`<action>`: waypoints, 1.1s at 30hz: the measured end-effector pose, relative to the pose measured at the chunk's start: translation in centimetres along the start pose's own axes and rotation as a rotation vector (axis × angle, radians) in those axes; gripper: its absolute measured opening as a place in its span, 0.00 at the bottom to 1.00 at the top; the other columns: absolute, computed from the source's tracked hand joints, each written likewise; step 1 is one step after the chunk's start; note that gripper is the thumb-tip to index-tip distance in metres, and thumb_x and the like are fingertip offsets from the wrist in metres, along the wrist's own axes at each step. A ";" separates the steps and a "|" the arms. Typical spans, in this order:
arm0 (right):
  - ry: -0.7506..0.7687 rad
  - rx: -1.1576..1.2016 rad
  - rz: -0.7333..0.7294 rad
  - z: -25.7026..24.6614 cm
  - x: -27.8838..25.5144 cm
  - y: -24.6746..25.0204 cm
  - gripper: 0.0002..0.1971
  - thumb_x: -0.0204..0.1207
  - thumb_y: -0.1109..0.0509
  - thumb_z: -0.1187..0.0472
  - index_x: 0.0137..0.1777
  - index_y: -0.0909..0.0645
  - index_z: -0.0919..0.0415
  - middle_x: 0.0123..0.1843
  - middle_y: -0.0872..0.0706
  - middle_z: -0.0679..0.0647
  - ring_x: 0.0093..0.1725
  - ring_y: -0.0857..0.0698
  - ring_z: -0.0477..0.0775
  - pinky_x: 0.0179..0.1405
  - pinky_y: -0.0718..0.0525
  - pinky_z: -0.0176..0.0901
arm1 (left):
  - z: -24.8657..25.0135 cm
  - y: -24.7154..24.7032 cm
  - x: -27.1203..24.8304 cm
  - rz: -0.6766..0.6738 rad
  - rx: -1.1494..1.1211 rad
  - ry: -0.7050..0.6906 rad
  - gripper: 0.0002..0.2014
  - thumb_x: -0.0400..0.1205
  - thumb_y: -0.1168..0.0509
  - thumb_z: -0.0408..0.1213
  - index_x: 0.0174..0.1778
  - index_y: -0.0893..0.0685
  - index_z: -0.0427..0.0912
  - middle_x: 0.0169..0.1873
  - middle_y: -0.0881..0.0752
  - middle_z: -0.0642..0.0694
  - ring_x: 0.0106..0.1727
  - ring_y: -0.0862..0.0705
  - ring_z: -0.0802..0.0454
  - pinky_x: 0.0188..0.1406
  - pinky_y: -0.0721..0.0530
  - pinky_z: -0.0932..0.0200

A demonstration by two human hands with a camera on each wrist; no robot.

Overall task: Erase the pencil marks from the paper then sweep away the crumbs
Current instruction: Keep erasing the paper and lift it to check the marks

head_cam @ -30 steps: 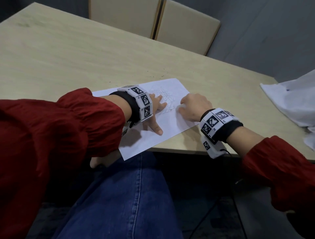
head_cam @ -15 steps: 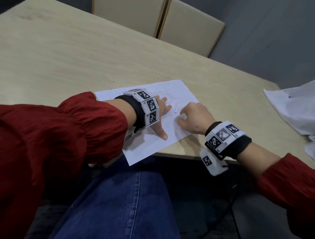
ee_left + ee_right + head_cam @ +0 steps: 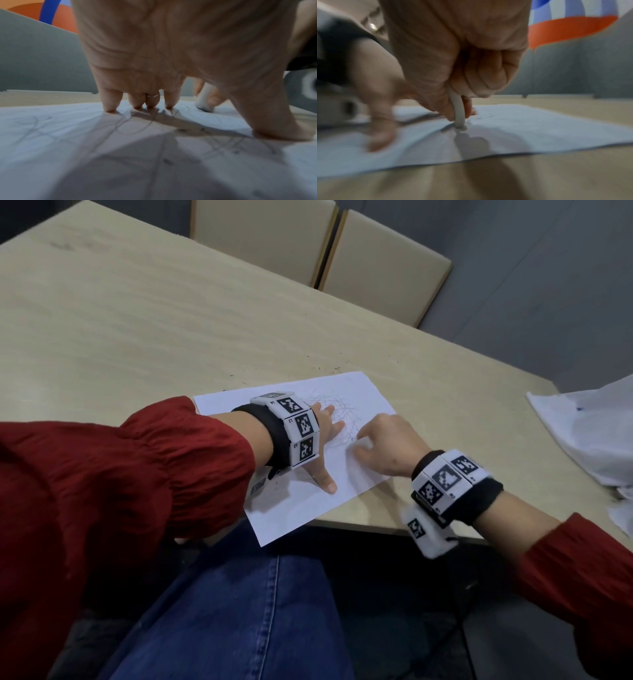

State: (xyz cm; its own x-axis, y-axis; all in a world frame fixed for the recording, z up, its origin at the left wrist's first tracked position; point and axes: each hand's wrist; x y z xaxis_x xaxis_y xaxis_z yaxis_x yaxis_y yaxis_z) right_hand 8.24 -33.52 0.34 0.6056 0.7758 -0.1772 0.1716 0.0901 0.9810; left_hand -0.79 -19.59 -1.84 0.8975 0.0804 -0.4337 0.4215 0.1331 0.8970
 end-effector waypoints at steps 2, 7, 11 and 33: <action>0.091 0.046 -0.071 -1.2 -0.8 -0.4 0.14 0.71 0.31 0.52 0.37 0.14 0.64 0.31 0.14 0.59 0.32 0.19 0.57 0.33 0.19 0.48 | -0.1 -0.1 0.0 0.001 0.004 0.000 0.66 0.63 0.32 0.76 0.86 0.62 0.47 0.85 0.63 0.40 0.86 0.58 0.39 0.81 0.45 0.33; -0.074 0.034 0.042 2.1 1.0 0.7 0.13 0.71 0.32 0.53 0.32 0.17 0.62 0.31 0.15 0.55 0.35 0.19 0.58 0.34 0.19 0.47 | 0.0 0.0 -0.2 -0.010 -0.037 0.005 0.66 0.63 0.32 0.76 0.85 0.63 0.48 0.85 0.64 0.42 0.85 0.60 0.40 0.82 0.48 0.34; 0.107 0.073 -0.098 -1.4 -0.8 -0.2 0.13 0.72 0.31 0.54 0.32 0.16 0.61 0.28 0.18 0.56 0.30 0.23 0.54 0.31 0.24 0.45 | 0.0 0.1 -0.1 -0.018 -0.008 0.009 0.65 0.64 0.32 0.75 0.85 0.63 0.47 0.85 0.64 0.40 0.85 0.60 0.40 0.82 0.49 0.34; 0.247 0.029 -0.085 -1.3 0.8 0.7 0.05 0.71 0.29 0.58 0.36 0.21 0.55 0.18 0.24 0.47 0.23 0.27 0.48 0.27 0.28 0.38 | 0.3 0.4 -0.6 -0.018 -0.067 0.006 0.63 0.66 0.29 0.70 0.86 0.62 0.49 0.85 0.64 0.41 0.85 0.60 0.41 0.82 0.53 0.41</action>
State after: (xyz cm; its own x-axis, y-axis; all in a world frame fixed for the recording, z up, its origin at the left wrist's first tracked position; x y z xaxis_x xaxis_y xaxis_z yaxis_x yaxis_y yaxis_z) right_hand 7.88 -32.01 0.95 0.3805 0.8954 -0.2311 0.2380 0.1467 0.9601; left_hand -1.12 -19.86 -1.25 0.8890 0.0831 -0.4503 0.4276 0.2009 0.8814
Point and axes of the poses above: each hand's wrist, its own x-axis towards the middle knuckle, its own y-axis out of the back of the hand, z = x × y
